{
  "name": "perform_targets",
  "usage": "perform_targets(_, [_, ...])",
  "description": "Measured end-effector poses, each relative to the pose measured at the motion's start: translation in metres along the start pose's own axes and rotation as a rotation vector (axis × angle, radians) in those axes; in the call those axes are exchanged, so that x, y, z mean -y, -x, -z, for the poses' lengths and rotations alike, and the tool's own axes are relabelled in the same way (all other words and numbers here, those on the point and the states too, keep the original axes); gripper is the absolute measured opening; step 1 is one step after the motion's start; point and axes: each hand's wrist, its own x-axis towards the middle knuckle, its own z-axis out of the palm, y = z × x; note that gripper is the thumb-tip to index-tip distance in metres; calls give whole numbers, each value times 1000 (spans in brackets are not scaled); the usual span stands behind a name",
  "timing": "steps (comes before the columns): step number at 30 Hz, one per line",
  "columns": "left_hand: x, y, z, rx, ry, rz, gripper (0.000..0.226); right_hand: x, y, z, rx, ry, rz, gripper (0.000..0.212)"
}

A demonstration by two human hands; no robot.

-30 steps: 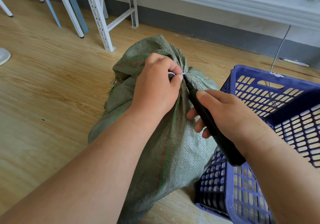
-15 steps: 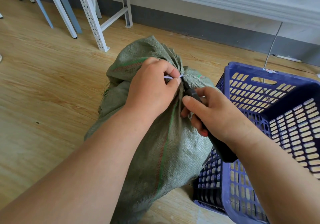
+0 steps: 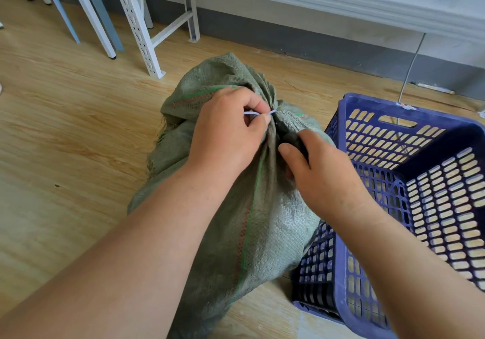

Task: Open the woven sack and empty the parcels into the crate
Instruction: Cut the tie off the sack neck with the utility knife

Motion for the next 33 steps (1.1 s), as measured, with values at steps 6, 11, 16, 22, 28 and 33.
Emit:
perform_targets(6, [-3,2,-7,2,-37,-34,4,-1,0,3,-30,46,-16,26])
perform_targets(11, [-2,0,-5,-23,-76,-18,4,2,-2,7,-19,78,21,25])
perform_targets(16, [-3,-1,-6,-47,-73,9,4,2,0,9,-7,119,26,24])
perform_targets(22, [-6,2,-12,-32,-60,-6,6,0,-4,10,-8,177,18,25])
perform_targets(28, [-4,0,-10,-55,-41,-2,6,-1,0,11,-11,239,33,23])
perform_targets(33, [-5,-1,-9,-59,-63,10,5,-1,2,12,-26,250,46,22])
